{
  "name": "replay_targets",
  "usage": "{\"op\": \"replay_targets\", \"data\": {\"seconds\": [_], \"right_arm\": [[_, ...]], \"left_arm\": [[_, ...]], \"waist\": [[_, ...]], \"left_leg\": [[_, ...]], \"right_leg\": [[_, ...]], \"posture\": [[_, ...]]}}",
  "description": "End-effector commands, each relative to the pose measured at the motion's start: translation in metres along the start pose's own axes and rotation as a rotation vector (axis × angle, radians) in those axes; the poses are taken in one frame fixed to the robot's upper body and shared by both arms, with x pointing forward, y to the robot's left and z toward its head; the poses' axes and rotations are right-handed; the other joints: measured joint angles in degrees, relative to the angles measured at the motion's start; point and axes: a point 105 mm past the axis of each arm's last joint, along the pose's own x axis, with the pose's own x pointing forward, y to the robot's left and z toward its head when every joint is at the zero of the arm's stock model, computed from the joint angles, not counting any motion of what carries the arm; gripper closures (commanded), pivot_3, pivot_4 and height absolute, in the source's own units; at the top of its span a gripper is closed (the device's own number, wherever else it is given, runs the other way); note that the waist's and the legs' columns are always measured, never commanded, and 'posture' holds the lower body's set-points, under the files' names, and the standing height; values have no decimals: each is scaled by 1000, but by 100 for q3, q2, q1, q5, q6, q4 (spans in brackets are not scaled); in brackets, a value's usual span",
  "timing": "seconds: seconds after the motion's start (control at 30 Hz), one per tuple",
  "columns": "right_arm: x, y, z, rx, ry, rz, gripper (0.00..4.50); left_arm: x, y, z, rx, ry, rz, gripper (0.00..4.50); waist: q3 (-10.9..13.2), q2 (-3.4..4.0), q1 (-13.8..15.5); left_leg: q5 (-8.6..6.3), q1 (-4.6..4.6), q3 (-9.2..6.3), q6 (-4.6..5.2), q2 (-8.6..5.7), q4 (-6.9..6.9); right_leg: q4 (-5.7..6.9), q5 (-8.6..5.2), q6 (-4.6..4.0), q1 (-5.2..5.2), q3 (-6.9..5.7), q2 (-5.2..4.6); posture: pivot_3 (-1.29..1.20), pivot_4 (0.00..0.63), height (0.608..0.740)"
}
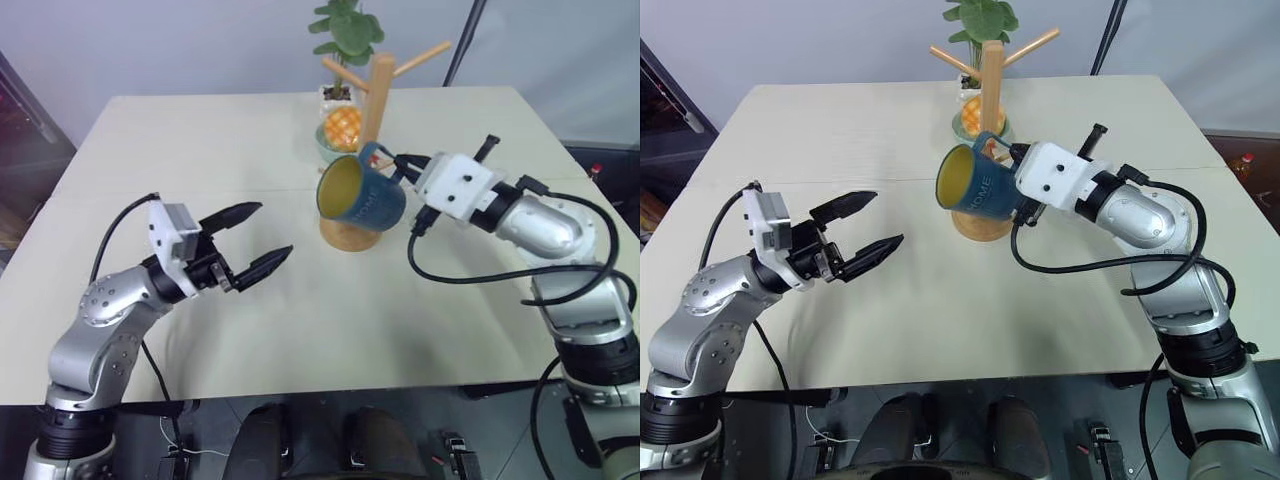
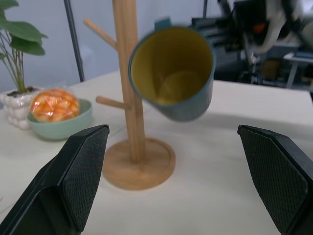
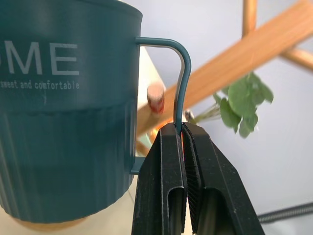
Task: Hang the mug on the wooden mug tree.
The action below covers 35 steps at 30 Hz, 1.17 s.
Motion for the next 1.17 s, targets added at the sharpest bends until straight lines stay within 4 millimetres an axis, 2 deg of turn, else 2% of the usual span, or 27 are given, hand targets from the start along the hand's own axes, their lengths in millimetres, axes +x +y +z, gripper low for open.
{"op": "replay_targets", "data": {"seconds": [0.03, 0.2, 0.3, 0.47, 0.6, 0.67, 0.77, 0.83, 0.93, 1.07, 1.17], "right_arm": [[0, -7, 8, -36, -15, -24, 4458], [0, -5, 7, -17, -12, -17, 4458], [0, -7, 8, -6, -11, -22, 3545], [-3, -16, 5, -32, 3, -73, 1099], [-24, -35, -20, 102, 40, -184, 1099], [-38, -33, -45, 257, 57, -251, 1099], [-62, -14, -87, 567, 96, -354, 1099], [-67, 1, -100, 683, 110, -366, 1099], [-74, 40, -114, 779, 150, -292, 1099], [-75, 66, -124, 850, 164, -265, 1099], [-70, 73, -123, 869, 142, -249, 1099]], "left_arm": [[1, -2, 19, 36, -53, -3, 0], [2, -2, 20, 40, -51, -6, 0], [2, -2, 20, 40, -51, -7, 0], [3, -1, 20, 42, -49, -4, 0], [-1, 8, 11, 31, -25, 63, 0], [-7, 23, -2, 15, 2, 178, 0], [-24, 54, -29, 19, 73, 421, 0], [-32, 66, -39, 10, 85, 526, 0], [-55, 83, -63, 26, 145, 719, 0], [-74, 83, -86, 18, 222, 820, 0], [-78, 78, -92, 20, 244, 816, 0]], "waist": [[0, 0, -2], [0, 0, 3], [0, 0, 3], [0, 0, 2], [0, -2, 26], [-1, -6, 25], [-13, -25, 27], [-8, -16, 4], [-7, -12, -21], [-7, -12, -22], [-7, -12, -17]], "left_leg": [[0, 0, 0, -1, 0, 0], [1, 0, 0, -1, 1, 0], [1, 0, 0, -1, 1, 1], [1, 0, 0, -1, 1, 1], [1, 0, -1, -1, 0, 1], [1, 0, -2, -1, -2, 2], [0, 12, -5, -1, -1, -2], [1, 9, -4, 0, 0, -1], [1, 9, 2, 0, 3, -1], [1, 10, 2, -1, 6, -3], [1, 10, 2, -1, 6, -1]], "right_leg": [[0, 0, 0, 0, 0, 1], [0, 0, 0, 1, 0, 2], [0, 0, 0, 1, 0, 2], [0, 0, 0, 1, 0, 3], [-1, 0, 0, 4, 0, 3], [-3, 1, 1, 7, -1, 3], [-4, 1, 2, 22, -1, 4], [0, 1, 2, 14, 0, 7], [7, 4, 7, 6, 5, 8], [7, 4, 7, 6, 6, 12], [6, 4, 7, 6, 6, 11]], "posture": [[0, 150, 740], [0, 150, 740], [0, 150, 740], [0, 150, 740], [0, 150, 740], [0, 150, 740], [0, 150, 740], [0, 150, 740], [0, 150, 740], [0, 150, 740], [0, 150, 740]]}}
